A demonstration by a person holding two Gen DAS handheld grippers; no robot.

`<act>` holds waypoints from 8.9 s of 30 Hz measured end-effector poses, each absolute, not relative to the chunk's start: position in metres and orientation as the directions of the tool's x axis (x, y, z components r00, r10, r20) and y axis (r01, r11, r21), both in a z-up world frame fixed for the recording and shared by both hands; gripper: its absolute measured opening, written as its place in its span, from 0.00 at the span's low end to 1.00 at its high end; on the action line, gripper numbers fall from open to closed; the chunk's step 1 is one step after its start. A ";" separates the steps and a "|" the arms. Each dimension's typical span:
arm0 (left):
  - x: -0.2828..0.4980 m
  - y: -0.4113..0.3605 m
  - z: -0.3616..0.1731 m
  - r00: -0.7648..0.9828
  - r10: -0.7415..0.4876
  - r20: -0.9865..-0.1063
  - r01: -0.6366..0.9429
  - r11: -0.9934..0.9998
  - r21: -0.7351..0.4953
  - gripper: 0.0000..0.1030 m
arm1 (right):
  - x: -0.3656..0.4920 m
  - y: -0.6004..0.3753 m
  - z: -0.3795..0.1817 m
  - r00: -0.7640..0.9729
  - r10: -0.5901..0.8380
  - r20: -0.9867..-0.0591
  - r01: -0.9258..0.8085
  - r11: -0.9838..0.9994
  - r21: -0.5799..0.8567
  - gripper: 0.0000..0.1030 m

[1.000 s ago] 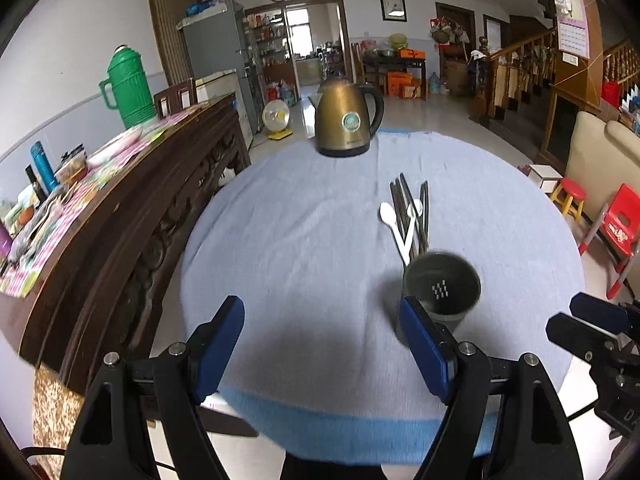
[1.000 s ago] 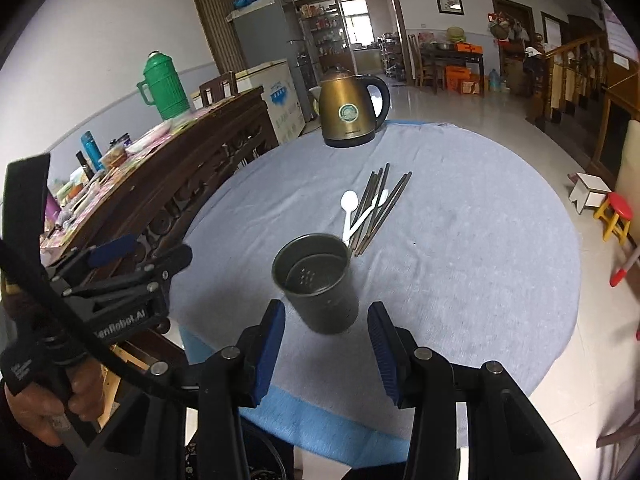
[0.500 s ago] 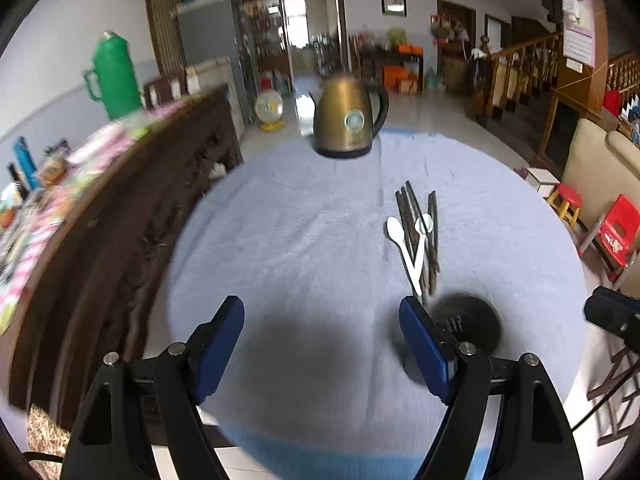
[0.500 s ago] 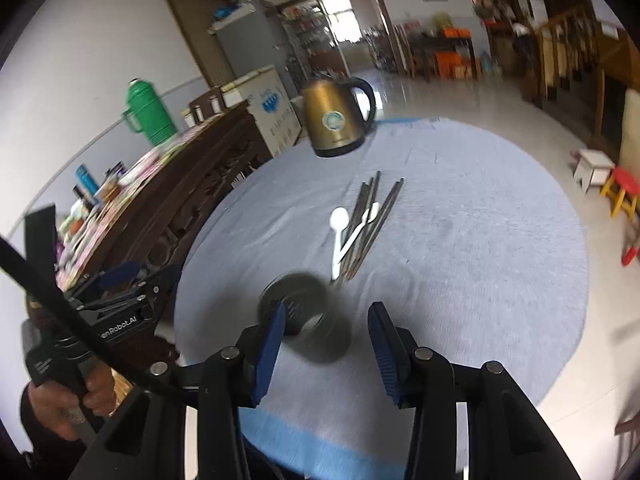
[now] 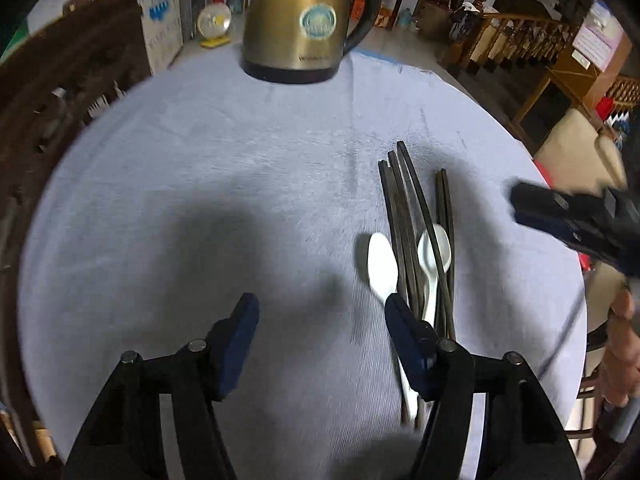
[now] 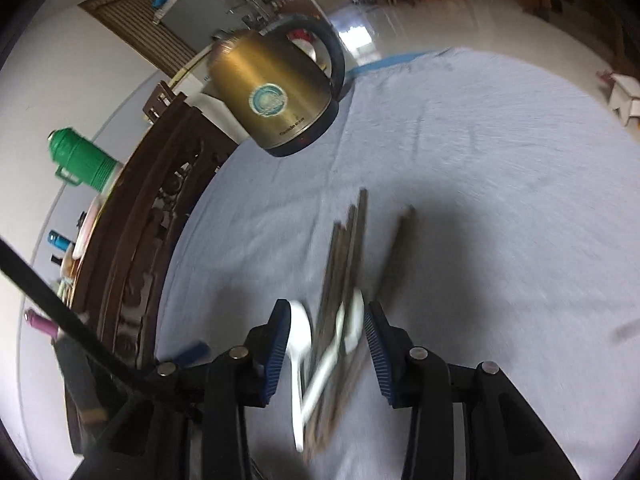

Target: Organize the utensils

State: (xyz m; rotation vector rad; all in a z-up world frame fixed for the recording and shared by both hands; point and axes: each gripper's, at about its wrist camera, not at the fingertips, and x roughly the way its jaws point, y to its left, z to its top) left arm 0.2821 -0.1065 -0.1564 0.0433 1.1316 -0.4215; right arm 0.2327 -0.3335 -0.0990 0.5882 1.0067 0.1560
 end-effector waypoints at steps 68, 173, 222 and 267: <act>0.207 -0.066 -0.032 0.642 -0.442 -0.626 0.433 0.883 -0.179 0.04 | 0.034 -0.277 0.086 0.928 0.230 -0.294 -0.113 0.924 0.366 0.06; 0.290 -0.164 -0.172 0.385 -0.505 -0.773 0.639 0.750 -0.171 0.07 | 0.331 -0.372 -0.173 0.449 0.188 -0.874 0.454 0.794 0.404 0.06; 0.237 -0.061 -0.105 0.574 -0.509 -0.641 0.568 0.812 -0.136 0.30 | 0.261 -0.349 -0.132 0.516 0.105 -0.850 0.323 0.896 0.306 0.06; 0.099 -0.042 -0.102 0.898 -0.296 -0.325 0.214 0.940 -0.266 0.30 | -0.037 -0.233 0.052 0.993 -0.113 0.011 0.100 0.914 0.394 0.06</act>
